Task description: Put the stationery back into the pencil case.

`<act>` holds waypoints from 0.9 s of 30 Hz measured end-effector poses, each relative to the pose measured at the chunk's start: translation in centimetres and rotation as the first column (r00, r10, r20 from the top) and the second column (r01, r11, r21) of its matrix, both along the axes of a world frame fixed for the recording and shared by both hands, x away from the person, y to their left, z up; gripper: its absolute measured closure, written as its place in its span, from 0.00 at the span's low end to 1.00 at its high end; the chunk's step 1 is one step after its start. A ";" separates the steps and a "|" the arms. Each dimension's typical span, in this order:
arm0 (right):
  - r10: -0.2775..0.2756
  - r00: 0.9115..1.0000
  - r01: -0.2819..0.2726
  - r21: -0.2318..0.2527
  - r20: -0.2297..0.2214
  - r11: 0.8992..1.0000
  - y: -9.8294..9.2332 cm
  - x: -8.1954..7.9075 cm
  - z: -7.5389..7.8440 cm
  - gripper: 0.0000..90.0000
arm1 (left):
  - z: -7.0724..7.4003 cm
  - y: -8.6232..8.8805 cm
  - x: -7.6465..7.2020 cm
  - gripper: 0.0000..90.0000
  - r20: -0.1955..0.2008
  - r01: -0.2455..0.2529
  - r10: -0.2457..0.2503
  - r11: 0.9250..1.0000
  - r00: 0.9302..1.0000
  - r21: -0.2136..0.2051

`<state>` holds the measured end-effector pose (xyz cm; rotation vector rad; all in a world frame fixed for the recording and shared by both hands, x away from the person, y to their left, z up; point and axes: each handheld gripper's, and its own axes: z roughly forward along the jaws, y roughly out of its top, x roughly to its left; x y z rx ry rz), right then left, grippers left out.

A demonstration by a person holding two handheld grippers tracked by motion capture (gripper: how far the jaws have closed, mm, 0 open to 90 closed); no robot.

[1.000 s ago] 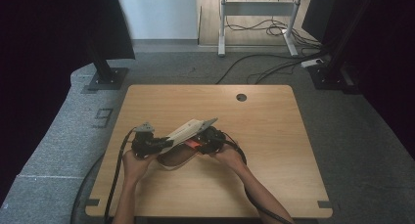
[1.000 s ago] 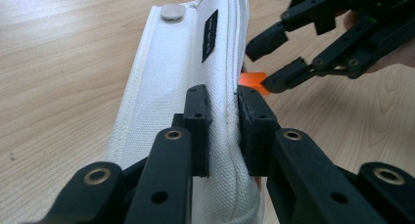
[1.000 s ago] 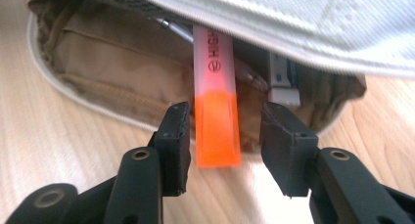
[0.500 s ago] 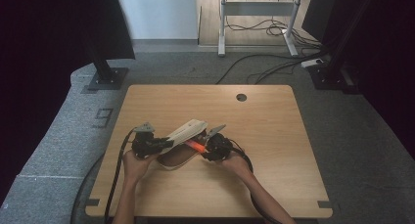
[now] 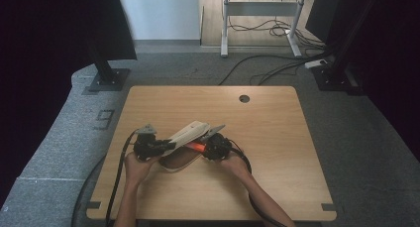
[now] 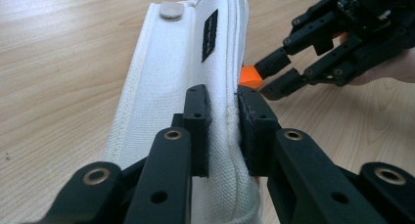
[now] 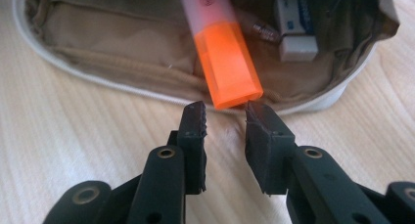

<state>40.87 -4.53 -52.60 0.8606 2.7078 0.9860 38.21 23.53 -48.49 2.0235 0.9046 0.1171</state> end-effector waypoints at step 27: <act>-0.041 0.997 0.041 0.008 0.069 0.999 2.9 3.5 0.8 0.80 | -0.1 0.1 0.1 0.84 -0.006 0.006 -0.006 1.000 1.000 -0.010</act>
